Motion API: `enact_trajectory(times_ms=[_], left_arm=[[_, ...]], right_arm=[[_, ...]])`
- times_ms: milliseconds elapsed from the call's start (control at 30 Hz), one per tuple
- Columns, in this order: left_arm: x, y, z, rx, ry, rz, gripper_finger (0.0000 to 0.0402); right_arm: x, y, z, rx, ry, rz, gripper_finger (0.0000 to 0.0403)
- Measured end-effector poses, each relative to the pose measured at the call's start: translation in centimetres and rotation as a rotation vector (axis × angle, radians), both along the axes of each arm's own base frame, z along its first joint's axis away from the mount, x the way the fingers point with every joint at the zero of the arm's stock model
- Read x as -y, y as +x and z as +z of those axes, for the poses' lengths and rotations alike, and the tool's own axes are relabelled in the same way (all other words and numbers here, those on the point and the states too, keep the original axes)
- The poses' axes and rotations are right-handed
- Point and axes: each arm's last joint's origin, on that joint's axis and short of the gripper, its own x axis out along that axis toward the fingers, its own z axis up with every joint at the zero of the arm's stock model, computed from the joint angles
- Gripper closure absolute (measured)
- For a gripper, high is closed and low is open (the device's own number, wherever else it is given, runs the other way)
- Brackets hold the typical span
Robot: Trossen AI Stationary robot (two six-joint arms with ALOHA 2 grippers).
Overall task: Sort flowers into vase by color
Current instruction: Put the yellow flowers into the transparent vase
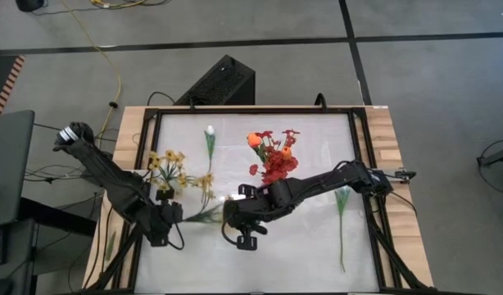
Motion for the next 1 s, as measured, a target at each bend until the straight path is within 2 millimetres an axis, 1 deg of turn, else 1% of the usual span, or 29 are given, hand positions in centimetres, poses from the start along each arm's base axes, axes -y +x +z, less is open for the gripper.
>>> enact_trajectory(times_ms=[133, 233, 333, 400, 567, 700, 767, 867, 1000], left_arm=[[-1.5, -0.5, 1.7, 0.071, 0.049, 0.057, 0.0401], [-2.6, -0.6, 2.7, 0.130, 0.046, 0.108, 0.0401], [-3.4, -0.8, 3.9, 0.200, -0.028, 0.141, 0.0401], [-3.7, -1.1, 4.5, 0.228, -0.079, 0.133, 0.0401], [-4.6, -2.1, 6.4, 0.375, -0.197, 0.160, 0.0401], [-5.0, -3.1, 8.1, 0.470, -0.354, 0.038, 0.0401], [-5.2, -3.6, 9.1, 0.540, -0.421, -0.019, 0.0401], [-6.1, -4.7, 10.6, 0.685, -0.469, -0.056, 0.0401], [-7.8, -6.3, 12.0, 0.873, -0.477, 0.018, 0.0401]], right_arm=[[0.2, 0.3, 0.1, 0.022, 0.008, -0.006, 0.0351], [0.2, 0.4, 0.3, 0.042, 0.015, -0.007, 0.0351], [0.1, 0.5, 0.3, 0.049, 0.021, -0.012, 0.0351], [0.1, 0.5, 0.3, 0.055, 0.028, -0.018, 0.0351], [0.1, 0.9, 0.6, 0.096, 0.053, -0.032, 0.0351], [0.1, 1.1, 0.8, 0.117, 0.075, -0.050, 0.0351], [0.2, 1.1, 0.8, 0.115, 0.081, -0.058, 0.0351], [0.1, 1.2, 0.9, 0.127, 0.087, -0.060, 0.0351], [0.0, 1.4, 1.1, 0.160, 0.111, -0.073, 0.0351]])
